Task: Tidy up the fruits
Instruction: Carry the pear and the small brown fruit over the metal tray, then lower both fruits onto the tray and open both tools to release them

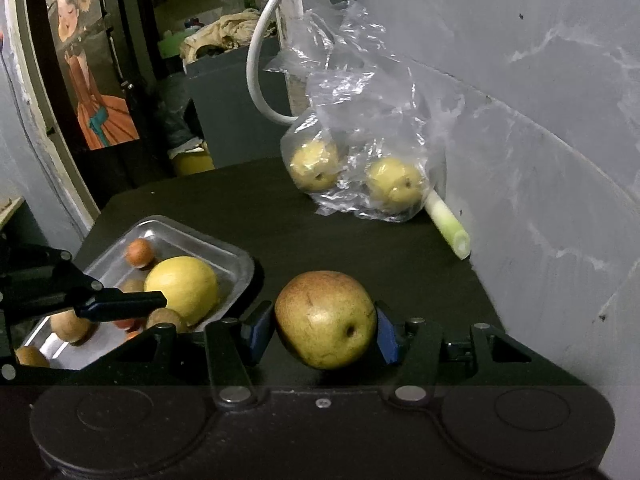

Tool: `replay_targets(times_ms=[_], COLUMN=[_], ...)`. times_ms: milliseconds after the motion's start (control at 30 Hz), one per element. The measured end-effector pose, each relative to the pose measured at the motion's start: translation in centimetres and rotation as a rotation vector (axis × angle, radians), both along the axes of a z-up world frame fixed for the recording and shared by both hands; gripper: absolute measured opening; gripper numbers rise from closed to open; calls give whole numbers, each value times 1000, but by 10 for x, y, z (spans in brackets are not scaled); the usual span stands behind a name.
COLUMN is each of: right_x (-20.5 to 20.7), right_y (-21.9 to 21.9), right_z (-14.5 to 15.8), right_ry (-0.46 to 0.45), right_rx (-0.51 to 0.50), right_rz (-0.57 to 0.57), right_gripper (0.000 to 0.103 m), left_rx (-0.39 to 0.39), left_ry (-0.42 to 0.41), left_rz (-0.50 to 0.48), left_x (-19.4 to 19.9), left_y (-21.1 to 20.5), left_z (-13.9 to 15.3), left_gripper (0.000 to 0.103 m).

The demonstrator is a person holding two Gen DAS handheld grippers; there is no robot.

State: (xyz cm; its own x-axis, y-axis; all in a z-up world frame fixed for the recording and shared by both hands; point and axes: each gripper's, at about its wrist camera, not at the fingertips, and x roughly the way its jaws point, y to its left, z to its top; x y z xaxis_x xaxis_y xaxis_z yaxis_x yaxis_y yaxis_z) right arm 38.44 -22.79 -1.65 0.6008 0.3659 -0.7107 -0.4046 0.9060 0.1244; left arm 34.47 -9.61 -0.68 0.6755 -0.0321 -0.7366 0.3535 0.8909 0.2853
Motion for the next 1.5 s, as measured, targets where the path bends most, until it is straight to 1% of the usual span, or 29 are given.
replay_targets(times_ms=[300, 567, 833, 933, 1167, 1500], right_x=[-26, -46, -59, -64, -76, -87], right_y=[14, 35, 58, 66, 85, 100], right_z=[11, 18, 18, 18, 14, 9], right_ry=[-15, -15, 1, 7, 25, 33], right_rx=[23, 40, 56, 58, 56, 36], right_rz=[10, 33, 73, 89, 129, 167], right_gripper=[54, 55, 55, 55, 55, 55], left_rx=[-9, -73, -121, -131, -146, -159], left_ry=[-6, 22, 40, 47, 63, 75], left_rz=[44, 163, 284, 314, 333, 342], left_x=[-20, -37, -55, -62, -71, -74], left_y=[23, 64, 108, 119, 131, 138], left_z=[12, 18, 13, 10, 6, 3], left_gripper=[31, 31, 31, 31, 31, 31])
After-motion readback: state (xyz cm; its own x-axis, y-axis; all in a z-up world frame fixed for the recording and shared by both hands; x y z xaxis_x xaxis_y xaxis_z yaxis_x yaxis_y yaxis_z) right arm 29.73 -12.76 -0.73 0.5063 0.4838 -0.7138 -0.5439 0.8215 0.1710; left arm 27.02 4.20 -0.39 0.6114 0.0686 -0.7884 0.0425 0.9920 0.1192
